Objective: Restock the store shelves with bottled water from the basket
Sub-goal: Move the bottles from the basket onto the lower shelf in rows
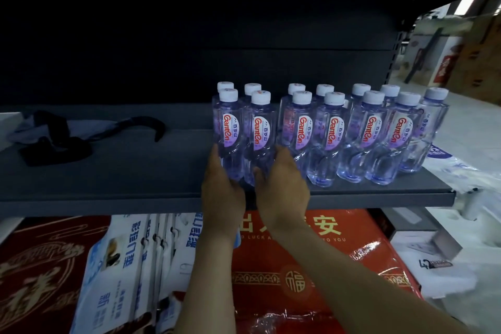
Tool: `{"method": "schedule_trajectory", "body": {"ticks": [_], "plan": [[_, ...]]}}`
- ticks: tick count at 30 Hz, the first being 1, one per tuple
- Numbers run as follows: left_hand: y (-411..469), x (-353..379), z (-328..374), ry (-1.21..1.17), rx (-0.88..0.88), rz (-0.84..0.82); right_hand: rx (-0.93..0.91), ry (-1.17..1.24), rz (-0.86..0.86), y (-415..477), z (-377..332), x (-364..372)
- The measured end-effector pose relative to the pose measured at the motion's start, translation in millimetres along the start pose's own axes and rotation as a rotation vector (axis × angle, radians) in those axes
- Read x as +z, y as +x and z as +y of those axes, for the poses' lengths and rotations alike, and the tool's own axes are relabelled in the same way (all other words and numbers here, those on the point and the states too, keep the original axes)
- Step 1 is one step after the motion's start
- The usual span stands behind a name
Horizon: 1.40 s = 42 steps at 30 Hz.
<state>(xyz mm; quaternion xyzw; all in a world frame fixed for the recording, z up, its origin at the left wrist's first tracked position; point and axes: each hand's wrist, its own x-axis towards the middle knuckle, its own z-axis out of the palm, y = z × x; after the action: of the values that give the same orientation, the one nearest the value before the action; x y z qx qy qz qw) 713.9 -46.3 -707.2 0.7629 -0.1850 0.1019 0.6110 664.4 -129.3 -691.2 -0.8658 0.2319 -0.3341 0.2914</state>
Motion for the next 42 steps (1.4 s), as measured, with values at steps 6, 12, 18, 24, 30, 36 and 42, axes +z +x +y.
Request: {"method": "schedule_trajectory", "body": {"ticks": [6,12,18,24,30,36,42], "plan": [[-13,3,11,0.361,-0.039,0.027,-0.106,0.038,-0.173,-15,20,-15],[-75,18,38,0.767,0.072,-0.136,-0.122,-0.336,-0.297,-55,76,-78],[-157,72,54,0.843,0.204,-0.456,0.045,-0.535,-0.291,-118,146,-164],[-251,129,55,0.833,0.353,-0.8,0.304,-0.558,-0.284,-191,222,-231],[-322,172,39,0.96,0.43,-1.088,0.576,-0.499,-0.353,-258,291,-259],[-349,198,-11,0.976,0.01,-1.483,0.838,-0.328,-0.515,-293,342,-245],[-389,225,-109,0.823,-0.399,-1.538,0.906,-0.192,-0.644,-307,367,-199]]}}
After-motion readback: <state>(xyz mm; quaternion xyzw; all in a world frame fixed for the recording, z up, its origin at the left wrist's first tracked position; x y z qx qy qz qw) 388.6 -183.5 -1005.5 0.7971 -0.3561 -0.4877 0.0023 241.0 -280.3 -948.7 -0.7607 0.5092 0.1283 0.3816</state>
